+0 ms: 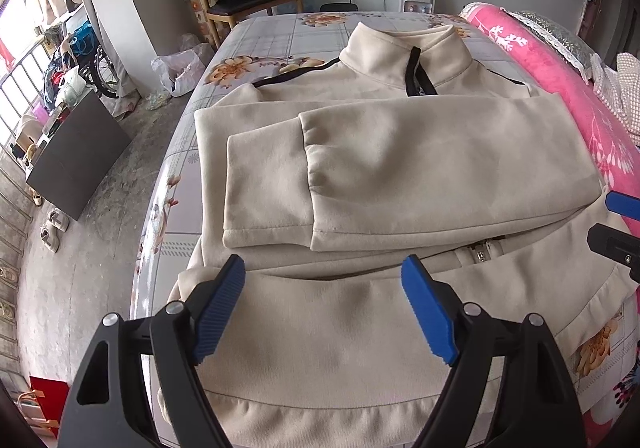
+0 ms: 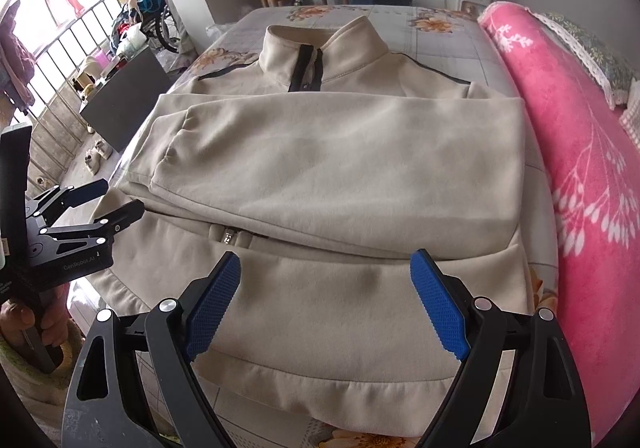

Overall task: Fold large clothes
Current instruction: 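Release the hem and smooth the folded jacket with both grippers open, then grasp the cream jacket collar with both grippers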

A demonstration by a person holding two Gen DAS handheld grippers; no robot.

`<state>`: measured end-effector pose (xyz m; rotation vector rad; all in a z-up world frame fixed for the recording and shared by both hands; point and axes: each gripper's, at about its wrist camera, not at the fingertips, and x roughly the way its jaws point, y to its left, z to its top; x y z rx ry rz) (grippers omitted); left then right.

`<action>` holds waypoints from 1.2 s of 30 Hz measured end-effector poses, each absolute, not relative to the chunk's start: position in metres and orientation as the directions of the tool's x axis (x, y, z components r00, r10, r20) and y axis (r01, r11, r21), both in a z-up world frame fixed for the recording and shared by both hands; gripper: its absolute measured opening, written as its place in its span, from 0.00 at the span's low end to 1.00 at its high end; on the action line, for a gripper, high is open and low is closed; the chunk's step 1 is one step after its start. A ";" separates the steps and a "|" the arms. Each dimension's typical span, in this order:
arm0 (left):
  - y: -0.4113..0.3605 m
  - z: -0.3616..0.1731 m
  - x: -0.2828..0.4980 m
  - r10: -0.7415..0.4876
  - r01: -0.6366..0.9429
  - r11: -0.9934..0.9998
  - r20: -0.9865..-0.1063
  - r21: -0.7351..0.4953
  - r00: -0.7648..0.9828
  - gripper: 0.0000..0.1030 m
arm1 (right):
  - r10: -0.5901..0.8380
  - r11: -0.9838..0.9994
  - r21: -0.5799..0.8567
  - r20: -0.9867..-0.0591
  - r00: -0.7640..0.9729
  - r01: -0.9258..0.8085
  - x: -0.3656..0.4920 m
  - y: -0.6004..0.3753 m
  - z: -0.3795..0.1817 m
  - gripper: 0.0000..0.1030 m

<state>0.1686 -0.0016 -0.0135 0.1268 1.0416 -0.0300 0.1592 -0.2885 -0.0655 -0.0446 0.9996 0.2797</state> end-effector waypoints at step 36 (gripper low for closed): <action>0.015 0.049 0.303 -0.155 0.173 0.983 -0.774 -0.059 0.614 0.76 | 0.354 0.935 0.272 -0.762 0.542 -0.229 0.363 -0.317 0.013 0.80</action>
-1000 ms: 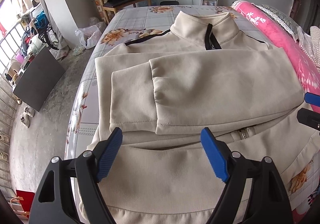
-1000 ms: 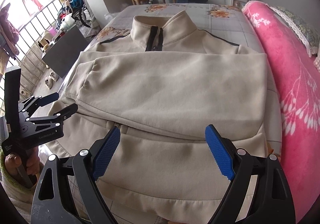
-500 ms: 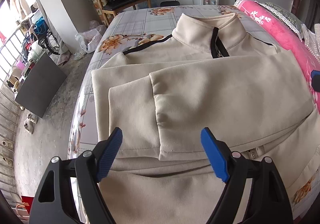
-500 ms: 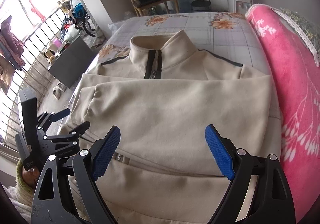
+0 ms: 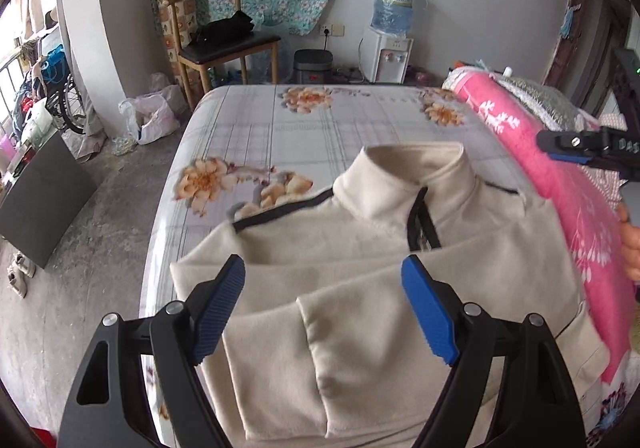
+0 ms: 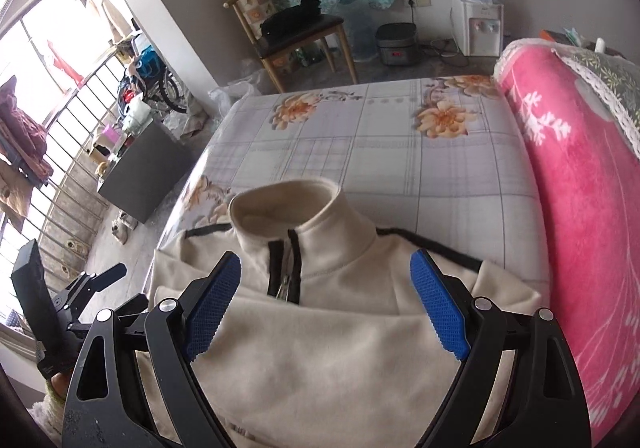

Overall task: Fold large clothes
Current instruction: 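Grasp the cream jacket collar with both grippers, then lift the held collar and fold it over the body toward the hem, then open both grippers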

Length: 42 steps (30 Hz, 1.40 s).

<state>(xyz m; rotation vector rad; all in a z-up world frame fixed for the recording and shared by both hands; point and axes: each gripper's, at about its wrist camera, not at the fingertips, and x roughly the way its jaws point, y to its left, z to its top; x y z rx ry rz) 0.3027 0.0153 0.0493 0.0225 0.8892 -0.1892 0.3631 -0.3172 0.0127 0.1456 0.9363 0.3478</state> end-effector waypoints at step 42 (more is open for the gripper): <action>-0.044 -0.025 0.299 -0.238 0.442 0.897 -0.830 0.012 0.505 0.06 | 0.379 0.880 0.182 -0.825 0.420 -0.438 0.306 -0.308 -0.049 0.45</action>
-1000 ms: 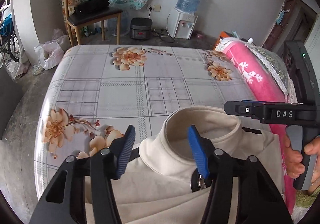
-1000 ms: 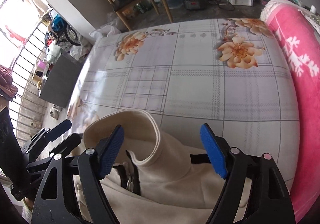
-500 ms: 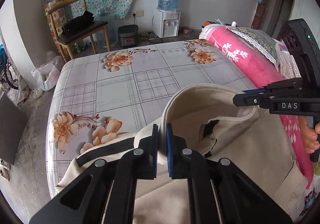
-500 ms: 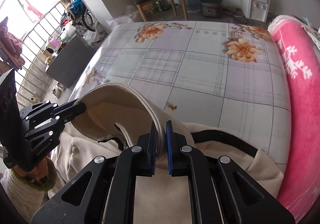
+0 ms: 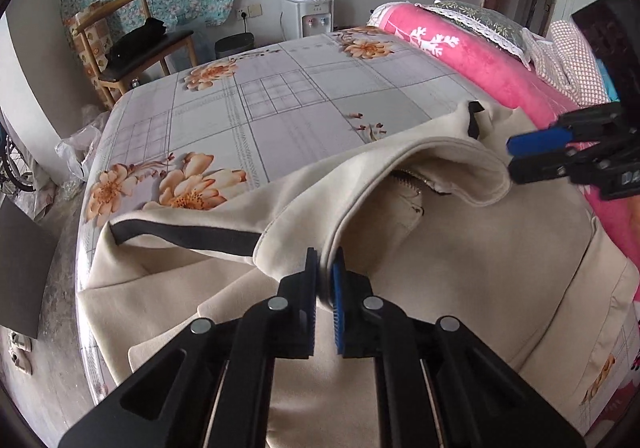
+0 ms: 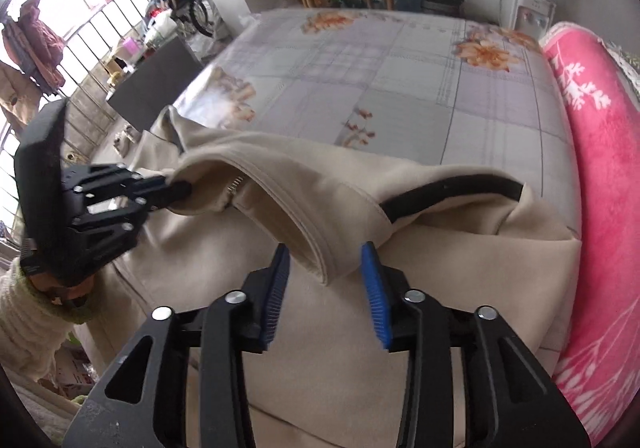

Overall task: Fold large clothes
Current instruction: 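Lift the held collar and fold it over the body toward the hem, then open both grippers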

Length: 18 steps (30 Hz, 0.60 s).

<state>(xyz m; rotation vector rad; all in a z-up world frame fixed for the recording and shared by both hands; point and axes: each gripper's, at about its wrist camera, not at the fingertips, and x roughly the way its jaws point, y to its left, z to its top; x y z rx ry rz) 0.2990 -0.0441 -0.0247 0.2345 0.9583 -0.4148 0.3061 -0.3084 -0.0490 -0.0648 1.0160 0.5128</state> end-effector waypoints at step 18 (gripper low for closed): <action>-0.006 0.025 0.265 -0.422 0.466 0.867 -0.756 -0.176 0.500 0.12 | 0.468 0.836 0.334 -0.848 0.249 -0.436 0.337 -0.260 -0.107 0.15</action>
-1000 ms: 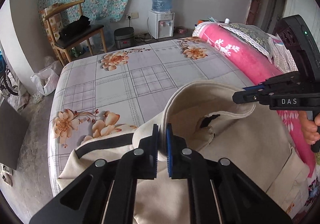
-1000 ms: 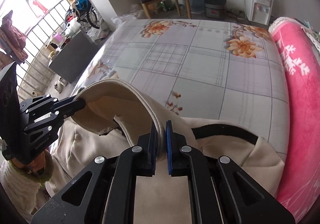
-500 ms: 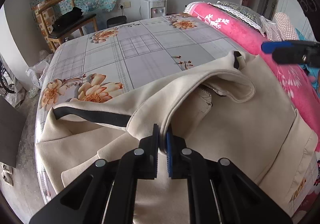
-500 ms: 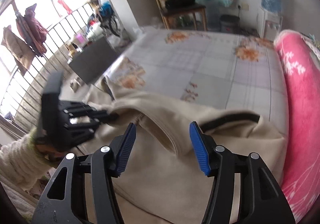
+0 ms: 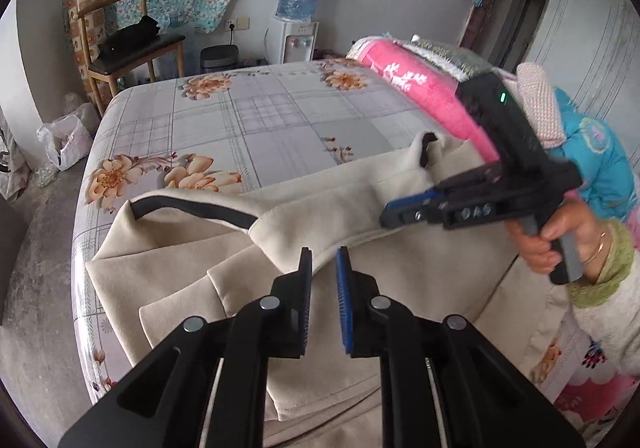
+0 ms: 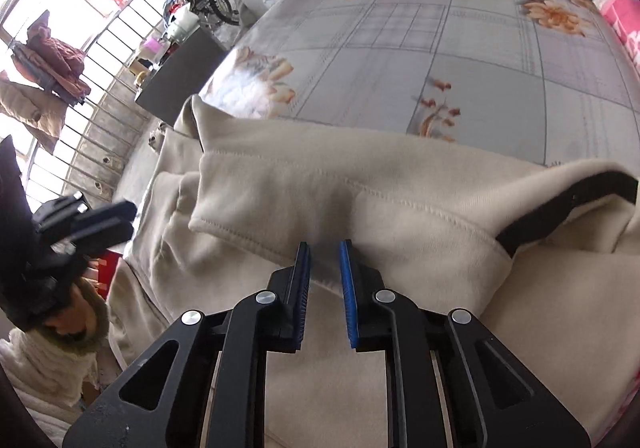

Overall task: Fold large clothes
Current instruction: 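Lift the held collar and fold it over the body toward the hem, then open both grippers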

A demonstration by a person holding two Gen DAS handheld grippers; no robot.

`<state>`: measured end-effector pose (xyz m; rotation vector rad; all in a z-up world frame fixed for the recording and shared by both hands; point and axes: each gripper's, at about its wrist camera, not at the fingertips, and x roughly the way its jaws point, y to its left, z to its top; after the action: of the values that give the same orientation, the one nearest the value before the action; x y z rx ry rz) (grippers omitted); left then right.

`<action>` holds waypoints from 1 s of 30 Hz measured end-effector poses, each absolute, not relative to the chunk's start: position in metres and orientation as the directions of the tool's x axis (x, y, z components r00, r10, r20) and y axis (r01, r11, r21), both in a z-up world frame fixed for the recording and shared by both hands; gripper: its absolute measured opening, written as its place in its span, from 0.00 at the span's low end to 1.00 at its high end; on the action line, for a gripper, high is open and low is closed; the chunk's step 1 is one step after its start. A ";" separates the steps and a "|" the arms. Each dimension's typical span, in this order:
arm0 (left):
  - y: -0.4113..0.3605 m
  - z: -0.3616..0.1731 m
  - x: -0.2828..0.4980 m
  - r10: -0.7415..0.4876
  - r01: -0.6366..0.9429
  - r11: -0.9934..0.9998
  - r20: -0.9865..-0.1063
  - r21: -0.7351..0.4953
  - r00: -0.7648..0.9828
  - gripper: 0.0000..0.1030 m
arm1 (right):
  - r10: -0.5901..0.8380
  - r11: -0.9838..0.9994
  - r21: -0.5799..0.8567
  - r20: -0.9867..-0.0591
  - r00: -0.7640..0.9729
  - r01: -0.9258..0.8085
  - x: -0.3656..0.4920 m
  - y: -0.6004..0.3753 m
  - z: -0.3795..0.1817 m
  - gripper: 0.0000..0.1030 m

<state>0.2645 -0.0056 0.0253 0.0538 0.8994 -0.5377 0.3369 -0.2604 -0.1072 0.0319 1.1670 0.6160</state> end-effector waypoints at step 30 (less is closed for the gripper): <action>-0.042 -0.049 0.329 -0.340 0.385 0.906 -0.844 -0.176 0.415 0.12 | 0.373 0.872 0.133 -0.805 0.462 -0.472 0.345 -0.239 -0.069 0.13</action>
<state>0.3293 -0.0420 -0.0489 0.0481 1.0488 -0.4555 0.3446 -0.2391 -0.0686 -0.1142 0.9593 0.5205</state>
